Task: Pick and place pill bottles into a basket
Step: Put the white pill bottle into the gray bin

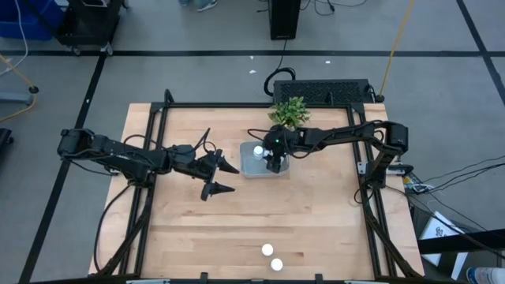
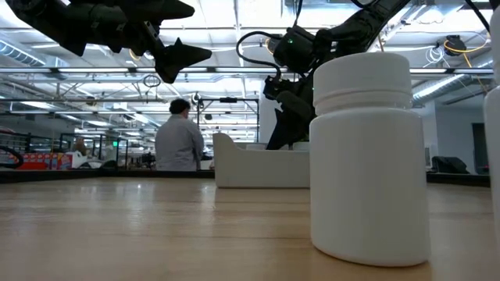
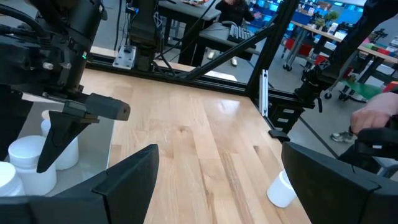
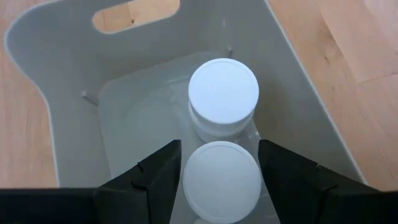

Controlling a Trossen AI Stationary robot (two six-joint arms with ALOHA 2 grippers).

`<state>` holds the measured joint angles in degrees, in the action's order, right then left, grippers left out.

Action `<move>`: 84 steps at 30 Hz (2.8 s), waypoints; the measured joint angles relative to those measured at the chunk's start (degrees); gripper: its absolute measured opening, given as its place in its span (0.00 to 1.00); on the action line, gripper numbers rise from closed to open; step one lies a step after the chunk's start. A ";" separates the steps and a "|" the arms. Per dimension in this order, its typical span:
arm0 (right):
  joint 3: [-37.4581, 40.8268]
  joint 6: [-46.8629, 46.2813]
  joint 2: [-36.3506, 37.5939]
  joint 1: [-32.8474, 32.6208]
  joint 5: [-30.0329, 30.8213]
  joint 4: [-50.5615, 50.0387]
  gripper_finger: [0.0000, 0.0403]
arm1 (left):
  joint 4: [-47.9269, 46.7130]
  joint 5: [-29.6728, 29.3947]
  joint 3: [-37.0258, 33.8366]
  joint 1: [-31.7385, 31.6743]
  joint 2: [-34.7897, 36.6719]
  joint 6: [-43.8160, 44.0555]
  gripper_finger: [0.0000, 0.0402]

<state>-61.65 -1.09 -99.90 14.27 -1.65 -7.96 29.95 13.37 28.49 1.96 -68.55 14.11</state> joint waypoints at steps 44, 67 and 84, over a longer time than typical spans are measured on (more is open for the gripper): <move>-2.64 -22.88 7.81 -42.59 12.13 7.62 0.56 | 0.31 -0.16 0.00 0.02 -0.02 1.55 0.86; -8.40 -28.06 -4.80 -50.93 18.72 29.10 0.49 | 0.77 -0.39 0.00 1.99 -0.01 4.46 0.86; -24.33 -48.62 -5.07 -49.89 16.49 -22.36 0.64 | 4.44 -0.41 0.00 2.58 -0.02 3.50 0.86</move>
<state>-85.97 -49.72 -104.97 -35.62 14.84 -30.31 34.39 12.95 28.49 4.54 -68.58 17.61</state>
